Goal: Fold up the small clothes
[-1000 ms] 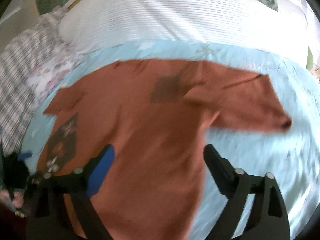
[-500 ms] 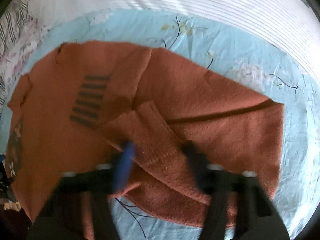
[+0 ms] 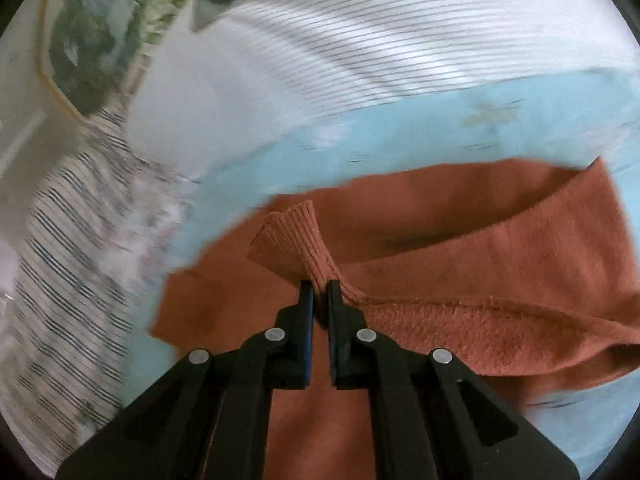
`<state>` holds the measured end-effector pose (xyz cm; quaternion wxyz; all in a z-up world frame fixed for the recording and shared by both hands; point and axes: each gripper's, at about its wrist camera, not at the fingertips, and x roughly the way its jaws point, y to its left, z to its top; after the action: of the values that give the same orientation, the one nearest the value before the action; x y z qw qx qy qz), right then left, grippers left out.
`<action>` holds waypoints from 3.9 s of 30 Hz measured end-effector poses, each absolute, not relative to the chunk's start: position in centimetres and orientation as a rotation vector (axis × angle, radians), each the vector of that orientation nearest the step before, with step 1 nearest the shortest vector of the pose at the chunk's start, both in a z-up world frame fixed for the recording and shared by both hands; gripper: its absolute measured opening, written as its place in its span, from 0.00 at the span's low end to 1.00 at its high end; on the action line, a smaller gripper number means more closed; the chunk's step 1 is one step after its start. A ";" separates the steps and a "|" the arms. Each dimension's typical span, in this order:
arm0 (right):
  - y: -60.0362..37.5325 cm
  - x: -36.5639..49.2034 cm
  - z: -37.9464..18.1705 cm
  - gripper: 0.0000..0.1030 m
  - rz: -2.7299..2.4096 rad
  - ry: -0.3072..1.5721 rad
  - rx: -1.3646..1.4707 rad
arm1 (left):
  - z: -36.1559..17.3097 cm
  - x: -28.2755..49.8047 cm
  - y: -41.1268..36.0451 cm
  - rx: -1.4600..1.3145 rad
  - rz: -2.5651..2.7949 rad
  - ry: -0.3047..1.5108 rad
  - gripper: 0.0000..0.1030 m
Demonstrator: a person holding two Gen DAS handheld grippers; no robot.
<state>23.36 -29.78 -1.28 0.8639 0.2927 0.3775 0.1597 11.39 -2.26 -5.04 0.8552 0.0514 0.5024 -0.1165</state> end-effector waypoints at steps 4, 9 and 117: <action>-22.6 24.8 -1.5 0.07 0.442 0.774 0.734 | -4.4 11.3 -1.2 0.076 -0.235 1.024 0.96; -16.4 27.3 -4.4 0.07 0.494 0.838 0.792 | -4.2 11.9 0.8 0.022 -0.200 1.017 0.96; -24.4 13.3 -6.4 0.47 0.289 0.907 0.679 | -3.6 31.3 12.1 -0.039 -0.083 0.862 0.02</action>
<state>13.34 -24.38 -6.42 0.8339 0.3203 0.4282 0.1364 31.27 12.15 -3.60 0.9075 -0.0190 0.4178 -0.0400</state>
